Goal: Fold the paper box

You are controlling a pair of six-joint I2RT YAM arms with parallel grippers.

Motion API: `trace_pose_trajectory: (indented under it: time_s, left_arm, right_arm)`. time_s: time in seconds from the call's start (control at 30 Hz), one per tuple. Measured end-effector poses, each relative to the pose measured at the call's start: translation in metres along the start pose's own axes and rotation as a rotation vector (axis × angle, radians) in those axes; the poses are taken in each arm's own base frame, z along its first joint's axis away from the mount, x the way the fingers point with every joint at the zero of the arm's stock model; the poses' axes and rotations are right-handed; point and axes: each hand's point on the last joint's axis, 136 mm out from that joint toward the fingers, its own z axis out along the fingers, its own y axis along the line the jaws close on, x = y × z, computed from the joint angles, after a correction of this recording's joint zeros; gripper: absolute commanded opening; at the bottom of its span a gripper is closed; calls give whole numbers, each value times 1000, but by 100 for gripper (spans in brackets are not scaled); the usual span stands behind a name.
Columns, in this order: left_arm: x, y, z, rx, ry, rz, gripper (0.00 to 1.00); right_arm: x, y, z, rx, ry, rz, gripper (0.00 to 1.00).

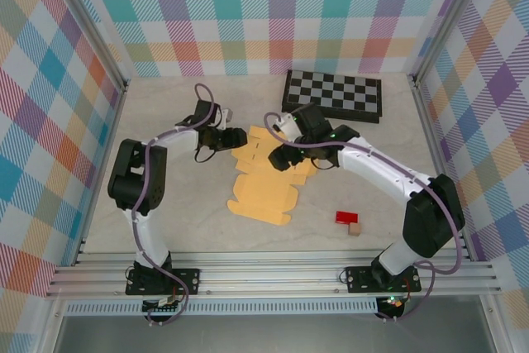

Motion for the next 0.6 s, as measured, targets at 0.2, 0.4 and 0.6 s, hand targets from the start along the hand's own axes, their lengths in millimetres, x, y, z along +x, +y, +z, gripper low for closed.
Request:
trace_pose_trajectory:
  time_s: [0.2, 0.4, 0.6]
  left_arm:
    - [9, -2, 10, -52, 43, 90, 0]
    - [7, -30, -34, -67, -73, 221, 0]
    - [-15, -81, -135, 16, -405, 376, 0]
  right_arm:
    - [-12, -19, -11, -17, -42, -33, 68]
    - [-35, -38, -30, -51, -117, -151, 62]
    - [-49, -49, -44, -121, -142, -366, 48]
